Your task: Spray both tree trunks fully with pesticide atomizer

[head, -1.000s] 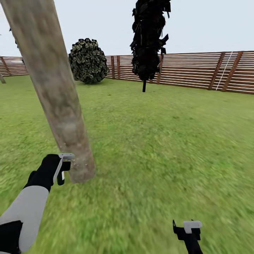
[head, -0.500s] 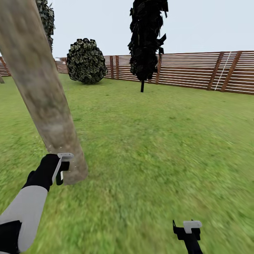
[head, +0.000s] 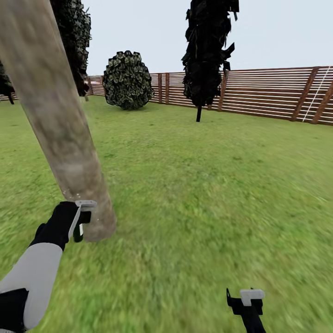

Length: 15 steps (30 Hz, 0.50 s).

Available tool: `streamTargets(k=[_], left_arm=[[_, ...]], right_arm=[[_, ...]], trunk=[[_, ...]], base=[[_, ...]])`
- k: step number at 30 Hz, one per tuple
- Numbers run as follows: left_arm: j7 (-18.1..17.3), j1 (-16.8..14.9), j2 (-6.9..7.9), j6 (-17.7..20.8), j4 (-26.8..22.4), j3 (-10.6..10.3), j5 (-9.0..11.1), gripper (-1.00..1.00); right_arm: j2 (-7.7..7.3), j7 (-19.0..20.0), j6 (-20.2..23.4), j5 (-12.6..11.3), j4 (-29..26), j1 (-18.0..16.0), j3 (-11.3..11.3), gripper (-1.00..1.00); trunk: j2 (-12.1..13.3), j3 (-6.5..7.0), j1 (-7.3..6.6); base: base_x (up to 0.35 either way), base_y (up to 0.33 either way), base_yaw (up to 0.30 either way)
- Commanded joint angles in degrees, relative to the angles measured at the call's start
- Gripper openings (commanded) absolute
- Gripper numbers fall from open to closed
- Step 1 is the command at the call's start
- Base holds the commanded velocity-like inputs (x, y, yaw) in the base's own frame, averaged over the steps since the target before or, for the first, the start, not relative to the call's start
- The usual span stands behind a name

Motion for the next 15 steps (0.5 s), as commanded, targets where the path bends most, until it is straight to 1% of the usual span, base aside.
streamTargets(k=[1,3,5,7,9,11,13,15], left_arm=[[-0.14,-0.13,0.49,0.27,-0.14,0.24,-0.43,-1.00],[-0.14,0.21,1.54,0.26,-0.15,0.49,-0.50,-1.00],[-0.14,0.34,2.13,0.26,-0.10,0.49,-0.51,-1.00],[-0.14,0.39,2.15,0.23,-0.07,0.19,-0.47,-1.00],[-0.14,0.38,1.71,0.18,-0.06,0.00,-0.42,-1.00],[-0.14,0.33,1.27,0.17,-0.06,0.15,-0.28,-1.00],[-0.14,0.33,1.29,0.17,-0.06,0.11,-0.36,-1.00],[-0.14,0.40,1.99,0.17,-0.01,0.40,-0.45,-1.00]], right_arm=[[0.00,-0.26,-0.08,-0.23,0.01,-0.02,0.49,1.00],[0.00,-0.26,-0.07,-0.23,0.01,-0.02,0.49,1.00],[0.00,-0.26,-0.07,-0.21,0.01,-0.02,0.49,1.00],[0.00,-0.26,-0.07,-0.20,0.01,-0.02,0.49,1.00],[0.00,-0.26,-0.07,-0.20,0.01,-0.02,0.49,1.00],[0.00,-0.26,-0.07,-0.20,0.01,-0.02,0.53,1.00],[0.00,-0.26,-0.07,-0.20,0.01,-0.02,0.52,1.00],[0.00,-0.26,-0.07,-0.20,0.01,-0.02,0.52,1.00]], trunk=[[-0.02,-0.05,0.01],[-0.02,-0.05,0.01],[-0.02,-0.05,0.01],[-0.02,-0.05,0.01],[-0.02,-0.05,0.01],[-0.02,-0.05,0.01],[-0.02,-0.05,0.01],[-0.02,-0.05,0.01]], base=[[0.037,-0.267,0.001],[-0.102,-0.264,0.000],[-0.151,-0.254,0.000],[-0.087,-0.260,0.000],[-0.019,-0.271,0.042],[0.049,-0.274,0.226],[0.132,-0.271,0.272],[0.085,-0.147,0.276]])
